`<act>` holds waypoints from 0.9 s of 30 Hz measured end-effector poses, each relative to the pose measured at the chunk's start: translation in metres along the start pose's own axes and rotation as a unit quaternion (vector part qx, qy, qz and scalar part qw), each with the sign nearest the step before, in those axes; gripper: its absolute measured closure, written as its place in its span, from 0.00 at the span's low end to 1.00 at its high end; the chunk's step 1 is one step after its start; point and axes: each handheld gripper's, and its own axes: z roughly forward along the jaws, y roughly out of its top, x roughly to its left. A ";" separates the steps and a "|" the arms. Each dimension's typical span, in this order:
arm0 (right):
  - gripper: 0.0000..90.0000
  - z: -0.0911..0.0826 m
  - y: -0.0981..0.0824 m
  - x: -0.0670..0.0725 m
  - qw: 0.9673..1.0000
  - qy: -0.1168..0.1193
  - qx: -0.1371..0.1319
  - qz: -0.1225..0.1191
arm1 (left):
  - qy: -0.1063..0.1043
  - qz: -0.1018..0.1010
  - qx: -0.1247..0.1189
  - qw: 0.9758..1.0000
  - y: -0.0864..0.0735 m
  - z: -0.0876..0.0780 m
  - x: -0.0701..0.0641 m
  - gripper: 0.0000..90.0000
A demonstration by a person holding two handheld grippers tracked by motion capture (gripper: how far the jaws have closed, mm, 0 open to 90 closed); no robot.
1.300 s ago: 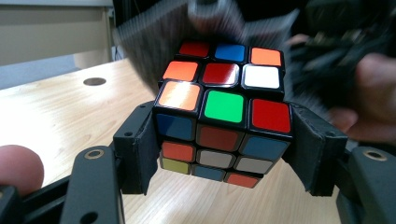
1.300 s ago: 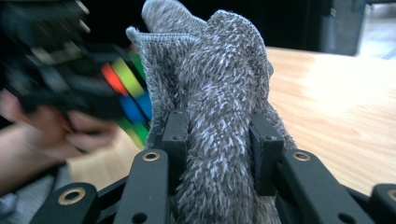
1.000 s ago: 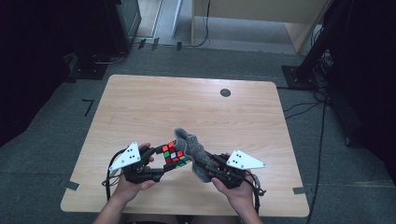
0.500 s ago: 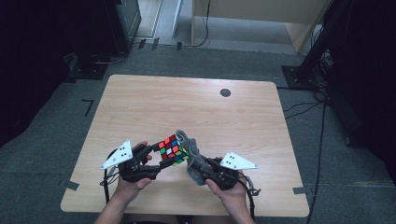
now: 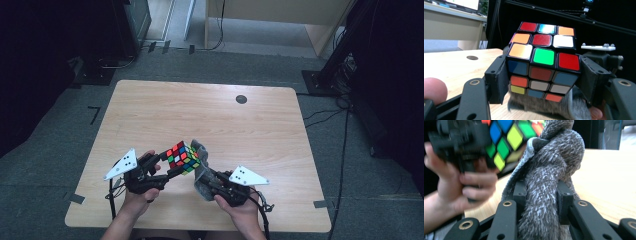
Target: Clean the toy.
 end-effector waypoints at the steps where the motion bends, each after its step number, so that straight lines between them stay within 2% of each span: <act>1: 0.77 0.000 0.000 0.001 1.000 0.001 -0.004 -0.001 | -0.001 0.000 0.001 1.000 -0.001 0.002 -0.001 0.38; 4: 0.76 0.007 -0.003 0.011 1.000 0.024 0.006 -0.014 | -0.005 0.002 0.003 1.000 -0.002 0.005 -0.005 0.38; 7: 0.76 0.015 -0.009 0.019 0.998 0.044 0.037 -0.031 | -0.002 -0.001 -0.002 1.000 0.000 0.003 -0.004 0.38; 8: 0.76 0.017 -0.010 0.021 0.997 0.047 0.046 -0.039 | 0.000 -0.002 -0.006 1.000 0.000 0.002 -0.003 0.38; 10: 0.76 0.017 -0.010 0.020 0.997 0.026 0.051 -0.059 | 0.003 -0.006 -0.010 1.000 0.001 0.000 -0.001 0.38; 11: 0.76 0.015 -0.008 0.018 0.997 0.015 0.047 -0.053 | 0.005 -0.007 -0.009 1.000 0.001 -0.001 0.000 0.38; 14: 0.77 0.004 -0.003 0.005 1.000 -0.020 0.003 -0.010 | 0.006 -0.008 -0.009 1.000 0.000 0.000 0.001 0.38; 16: 0.77 -0.001 0.000 0.004 0.999 -0.025 -0.023 -0.004 | 0.003 -0.008 -0.005 1.000 -0.002 0.002 0.000 0.38; 18: 0.76 0.000 0.001 0.009 1.000 -0.012 -0.028 -0.007 | -0.002 -0.009 -0.004 1.000 -0.003 0.005 -0.001 0.38; 23: 0.76 0.017 -0.010 0.021 0.999 0.029 0.031 -0.019 | 0.001 -0.015 -0.008 1.000 -0.002 0.005 -0.003 0.38; 25: 0.76 0.022 -0.014 0.025 0.998 0.043 0.040 -0.012 | -0.002 -0.023 -0.014 1.000 -0.003 0.005 -0.003 0.38; 27: 0.76 0.025 -0.015 0.029 0.998 0.058 0.037 -0.003 | -0.002 -0.028 -0.016 0.999 -0.004 0.007 -0.004 0.38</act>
